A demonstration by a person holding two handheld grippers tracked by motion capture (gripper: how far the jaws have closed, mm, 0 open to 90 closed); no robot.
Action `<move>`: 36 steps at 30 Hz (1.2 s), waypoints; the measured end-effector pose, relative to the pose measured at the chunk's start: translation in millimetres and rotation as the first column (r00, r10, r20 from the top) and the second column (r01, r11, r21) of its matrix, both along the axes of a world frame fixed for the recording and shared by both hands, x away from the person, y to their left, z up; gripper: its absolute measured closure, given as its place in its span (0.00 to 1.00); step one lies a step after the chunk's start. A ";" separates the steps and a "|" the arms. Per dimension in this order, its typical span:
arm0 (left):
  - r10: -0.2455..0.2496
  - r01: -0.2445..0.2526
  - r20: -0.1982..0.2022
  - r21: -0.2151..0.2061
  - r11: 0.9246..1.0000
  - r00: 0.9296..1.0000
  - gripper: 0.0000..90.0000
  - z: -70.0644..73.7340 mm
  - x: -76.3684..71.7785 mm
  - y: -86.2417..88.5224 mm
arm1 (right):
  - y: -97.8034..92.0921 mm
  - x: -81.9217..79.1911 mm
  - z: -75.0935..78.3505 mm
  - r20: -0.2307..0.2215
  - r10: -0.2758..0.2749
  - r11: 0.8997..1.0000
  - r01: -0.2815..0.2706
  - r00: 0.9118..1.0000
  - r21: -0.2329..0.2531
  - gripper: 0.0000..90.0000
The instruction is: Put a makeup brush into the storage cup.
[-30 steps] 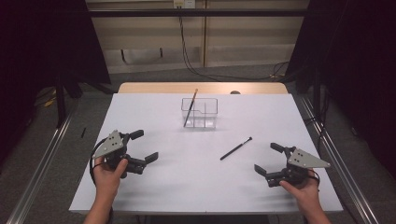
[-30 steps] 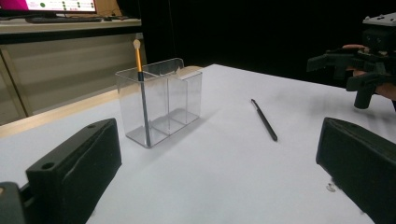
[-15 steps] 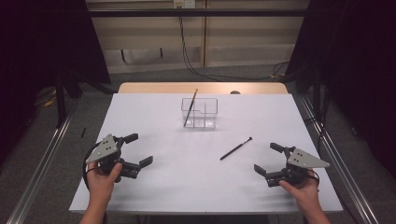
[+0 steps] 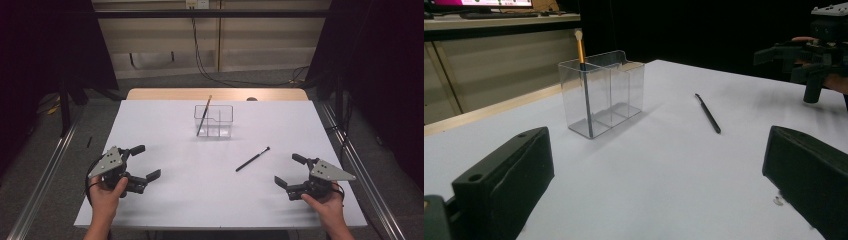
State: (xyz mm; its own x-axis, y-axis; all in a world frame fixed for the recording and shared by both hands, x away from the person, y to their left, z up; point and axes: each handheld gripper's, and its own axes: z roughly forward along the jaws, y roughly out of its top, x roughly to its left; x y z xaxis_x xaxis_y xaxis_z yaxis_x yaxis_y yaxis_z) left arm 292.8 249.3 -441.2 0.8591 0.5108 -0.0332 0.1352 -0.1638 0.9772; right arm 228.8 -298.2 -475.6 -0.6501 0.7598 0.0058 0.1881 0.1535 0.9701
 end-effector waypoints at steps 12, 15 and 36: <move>0.006 -0.006 -0.014 -0.002 1.000 1.000 0.00 -5.4 -4.1 2.8 | -1.9 2.7 2.3 -0.001 -0.021 0.999 0.021 1.000 0.025 0.00; 0.013 -0.013 -0.013 -0.007 1.000 1.000 0.00 -5.5 -4.9 4.7 | -2.8 3.4 2.7 -0.001 -0.026 0.999 0.026 1.000 0.026 0.00; 0.023 -0.023 -0.004 -0.014 1.000 1.000 0.00 -4.3 -8.0 8.8 | 0.3 14.0 11.2 -0.015 -0.050 0.998 0.050 0.999 0.032 0.00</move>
